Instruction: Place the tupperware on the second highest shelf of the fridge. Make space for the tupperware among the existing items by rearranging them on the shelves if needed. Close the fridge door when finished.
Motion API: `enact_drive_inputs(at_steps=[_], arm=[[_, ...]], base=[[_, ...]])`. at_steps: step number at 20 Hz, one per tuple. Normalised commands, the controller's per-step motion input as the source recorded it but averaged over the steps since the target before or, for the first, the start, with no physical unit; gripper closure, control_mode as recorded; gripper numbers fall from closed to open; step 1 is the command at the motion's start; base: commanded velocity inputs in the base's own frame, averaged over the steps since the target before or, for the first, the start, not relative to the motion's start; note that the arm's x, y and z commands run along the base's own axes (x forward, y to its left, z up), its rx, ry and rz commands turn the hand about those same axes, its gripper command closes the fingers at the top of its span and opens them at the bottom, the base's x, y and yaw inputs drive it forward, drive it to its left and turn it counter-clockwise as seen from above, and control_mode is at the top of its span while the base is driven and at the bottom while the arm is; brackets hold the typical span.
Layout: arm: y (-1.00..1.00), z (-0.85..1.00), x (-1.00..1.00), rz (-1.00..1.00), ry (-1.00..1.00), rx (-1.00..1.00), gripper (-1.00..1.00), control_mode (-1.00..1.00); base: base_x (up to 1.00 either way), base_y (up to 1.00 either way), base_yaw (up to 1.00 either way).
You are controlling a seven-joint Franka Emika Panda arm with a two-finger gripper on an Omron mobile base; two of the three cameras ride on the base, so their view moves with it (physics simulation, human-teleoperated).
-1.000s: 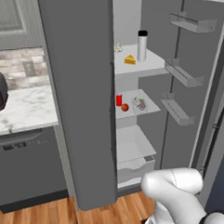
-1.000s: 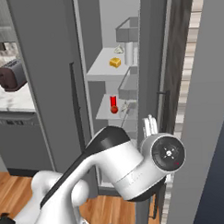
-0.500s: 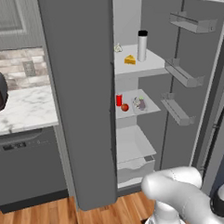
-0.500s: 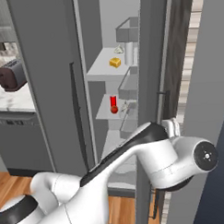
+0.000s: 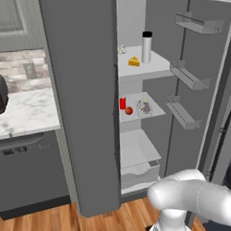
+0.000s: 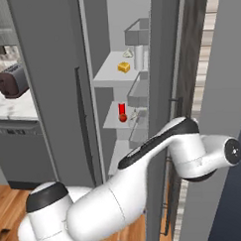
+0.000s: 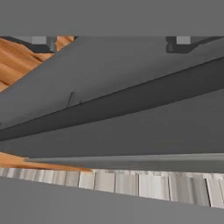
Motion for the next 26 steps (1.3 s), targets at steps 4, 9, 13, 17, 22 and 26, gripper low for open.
enact_drive_inputs(at_steps=[4,9,13,17,22,26], arm=[[-0.30,-0.16,0.64,0.14,0.00,0.11,-1.00,-1.00],[-0.26,-0.36,0.45,0.17,0.00,0.08,-1.00,-1.00],[-0.03,-0.48,0.26,0.18,0.00,0.02,-1.00,-1.00],[-0.10,-0.60,0.00,0.17,-0.08,0.01,-1.00,-1.00],[-0.30,-0.66,0.03,0.13,-0.06,0.03,-1.00,-1.00],[-0.37,-0.21,0.48,0.06,-0.06,0.10,-1.00,-1.00]], base=[[0.00,0.00,0.00],[0.00,0.00,0.00],[0.00,0.00,0.00],[0.00,0.00,0.00],[0.00,0.00,0.00],[0.00,0.00,0.00]])
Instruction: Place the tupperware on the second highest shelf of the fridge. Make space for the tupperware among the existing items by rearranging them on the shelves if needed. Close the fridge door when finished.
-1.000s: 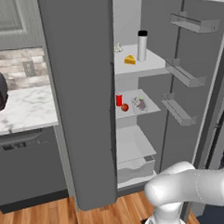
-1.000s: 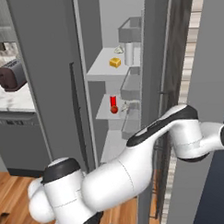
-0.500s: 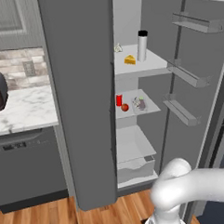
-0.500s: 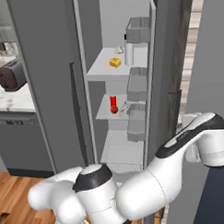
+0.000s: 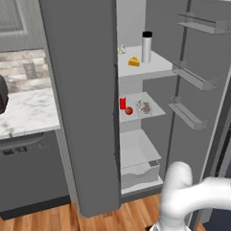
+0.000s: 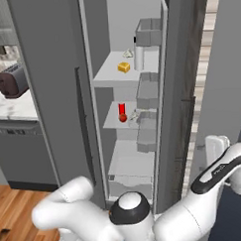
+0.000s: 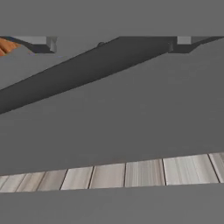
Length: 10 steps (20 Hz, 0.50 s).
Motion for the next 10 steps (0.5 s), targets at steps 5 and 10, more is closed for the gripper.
enact_drive_inputs(at_steps=[5,10], arm=[[0.01,-0.03,0.63,0.08,0.00,0.05,-1.00,-1.00],[0.58,-0.15,0.28,0.11,0.00,0.00,-1.00,-1.00]], base=[[0.00,0.00,0.00],[0.00,0.00,0.00]])
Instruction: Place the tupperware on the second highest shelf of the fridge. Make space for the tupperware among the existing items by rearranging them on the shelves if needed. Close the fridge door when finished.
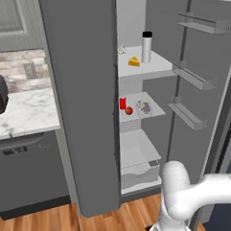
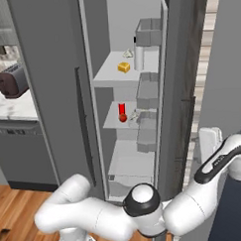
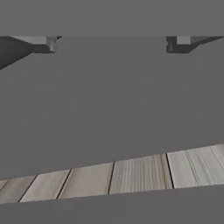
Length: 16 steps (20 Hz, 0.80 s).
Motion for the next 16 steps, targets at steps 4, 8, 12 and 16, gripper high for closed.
enact_drive_inputs(at_steps=[4,8,12,16], arm=[[1.00,-0.40,-0.32,0.18,0.00,-0.08,-1.00,-1.00],[1.00,-0.38,-0.35,0.17,0.00,-0.15,-1.00,-1.00],[1.00,-0.25,-0.08,0.09,-0.07,-0.15,-1.00,-1.00],[1.00,-0.01,0.08,0.00,-0.27,-0.11,-1.00,-1.00]], base=[[0.00,0.00,0.00],[0.00,0.00,0.00],[0.00,0.00,0.00],[0.00,0.00,0.00]])
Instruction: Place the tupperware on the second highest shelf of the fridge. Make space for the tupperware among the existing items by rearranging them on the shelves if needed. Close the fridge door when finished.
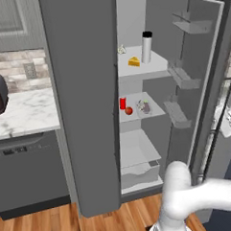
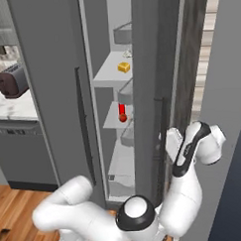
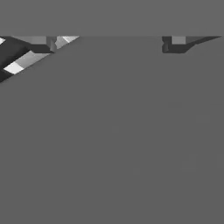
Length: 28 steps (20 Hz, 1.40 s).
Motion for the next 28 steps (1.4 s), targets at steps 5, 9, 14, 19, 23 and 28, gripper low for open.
enact_drive_inputs(at_steps=[5,9,14,19,23,28], arm=[[1.00,0.09,0.10,-0.21,-0.42,-0.14,-1.00,-1.00],[1.00,0.04,0.15,-0.39,-0.36,-0.16,-1.00,-1.00],[1.00,0.15,0.49,-0.34,-0.13,-0.15,-1.00,-1.00],[0.81,0.33,0.73,-0.31,-0.04,-0.08,-1.00,-1.00],[0.26,0.56,0.80,-0.18,0.04,0.00,-1.00,-1.00],[0.02,0.70,0.76,-0.11,0.11,0.00,-1.00,-1.00]], base=[[0.00,0.00,0.00],[0.00,0.00,0.00],[0.00,0.00,0.00],[0.00,0.00,0.00],[0.00,0.00,0.00],[0.00,0.00,0.00]])
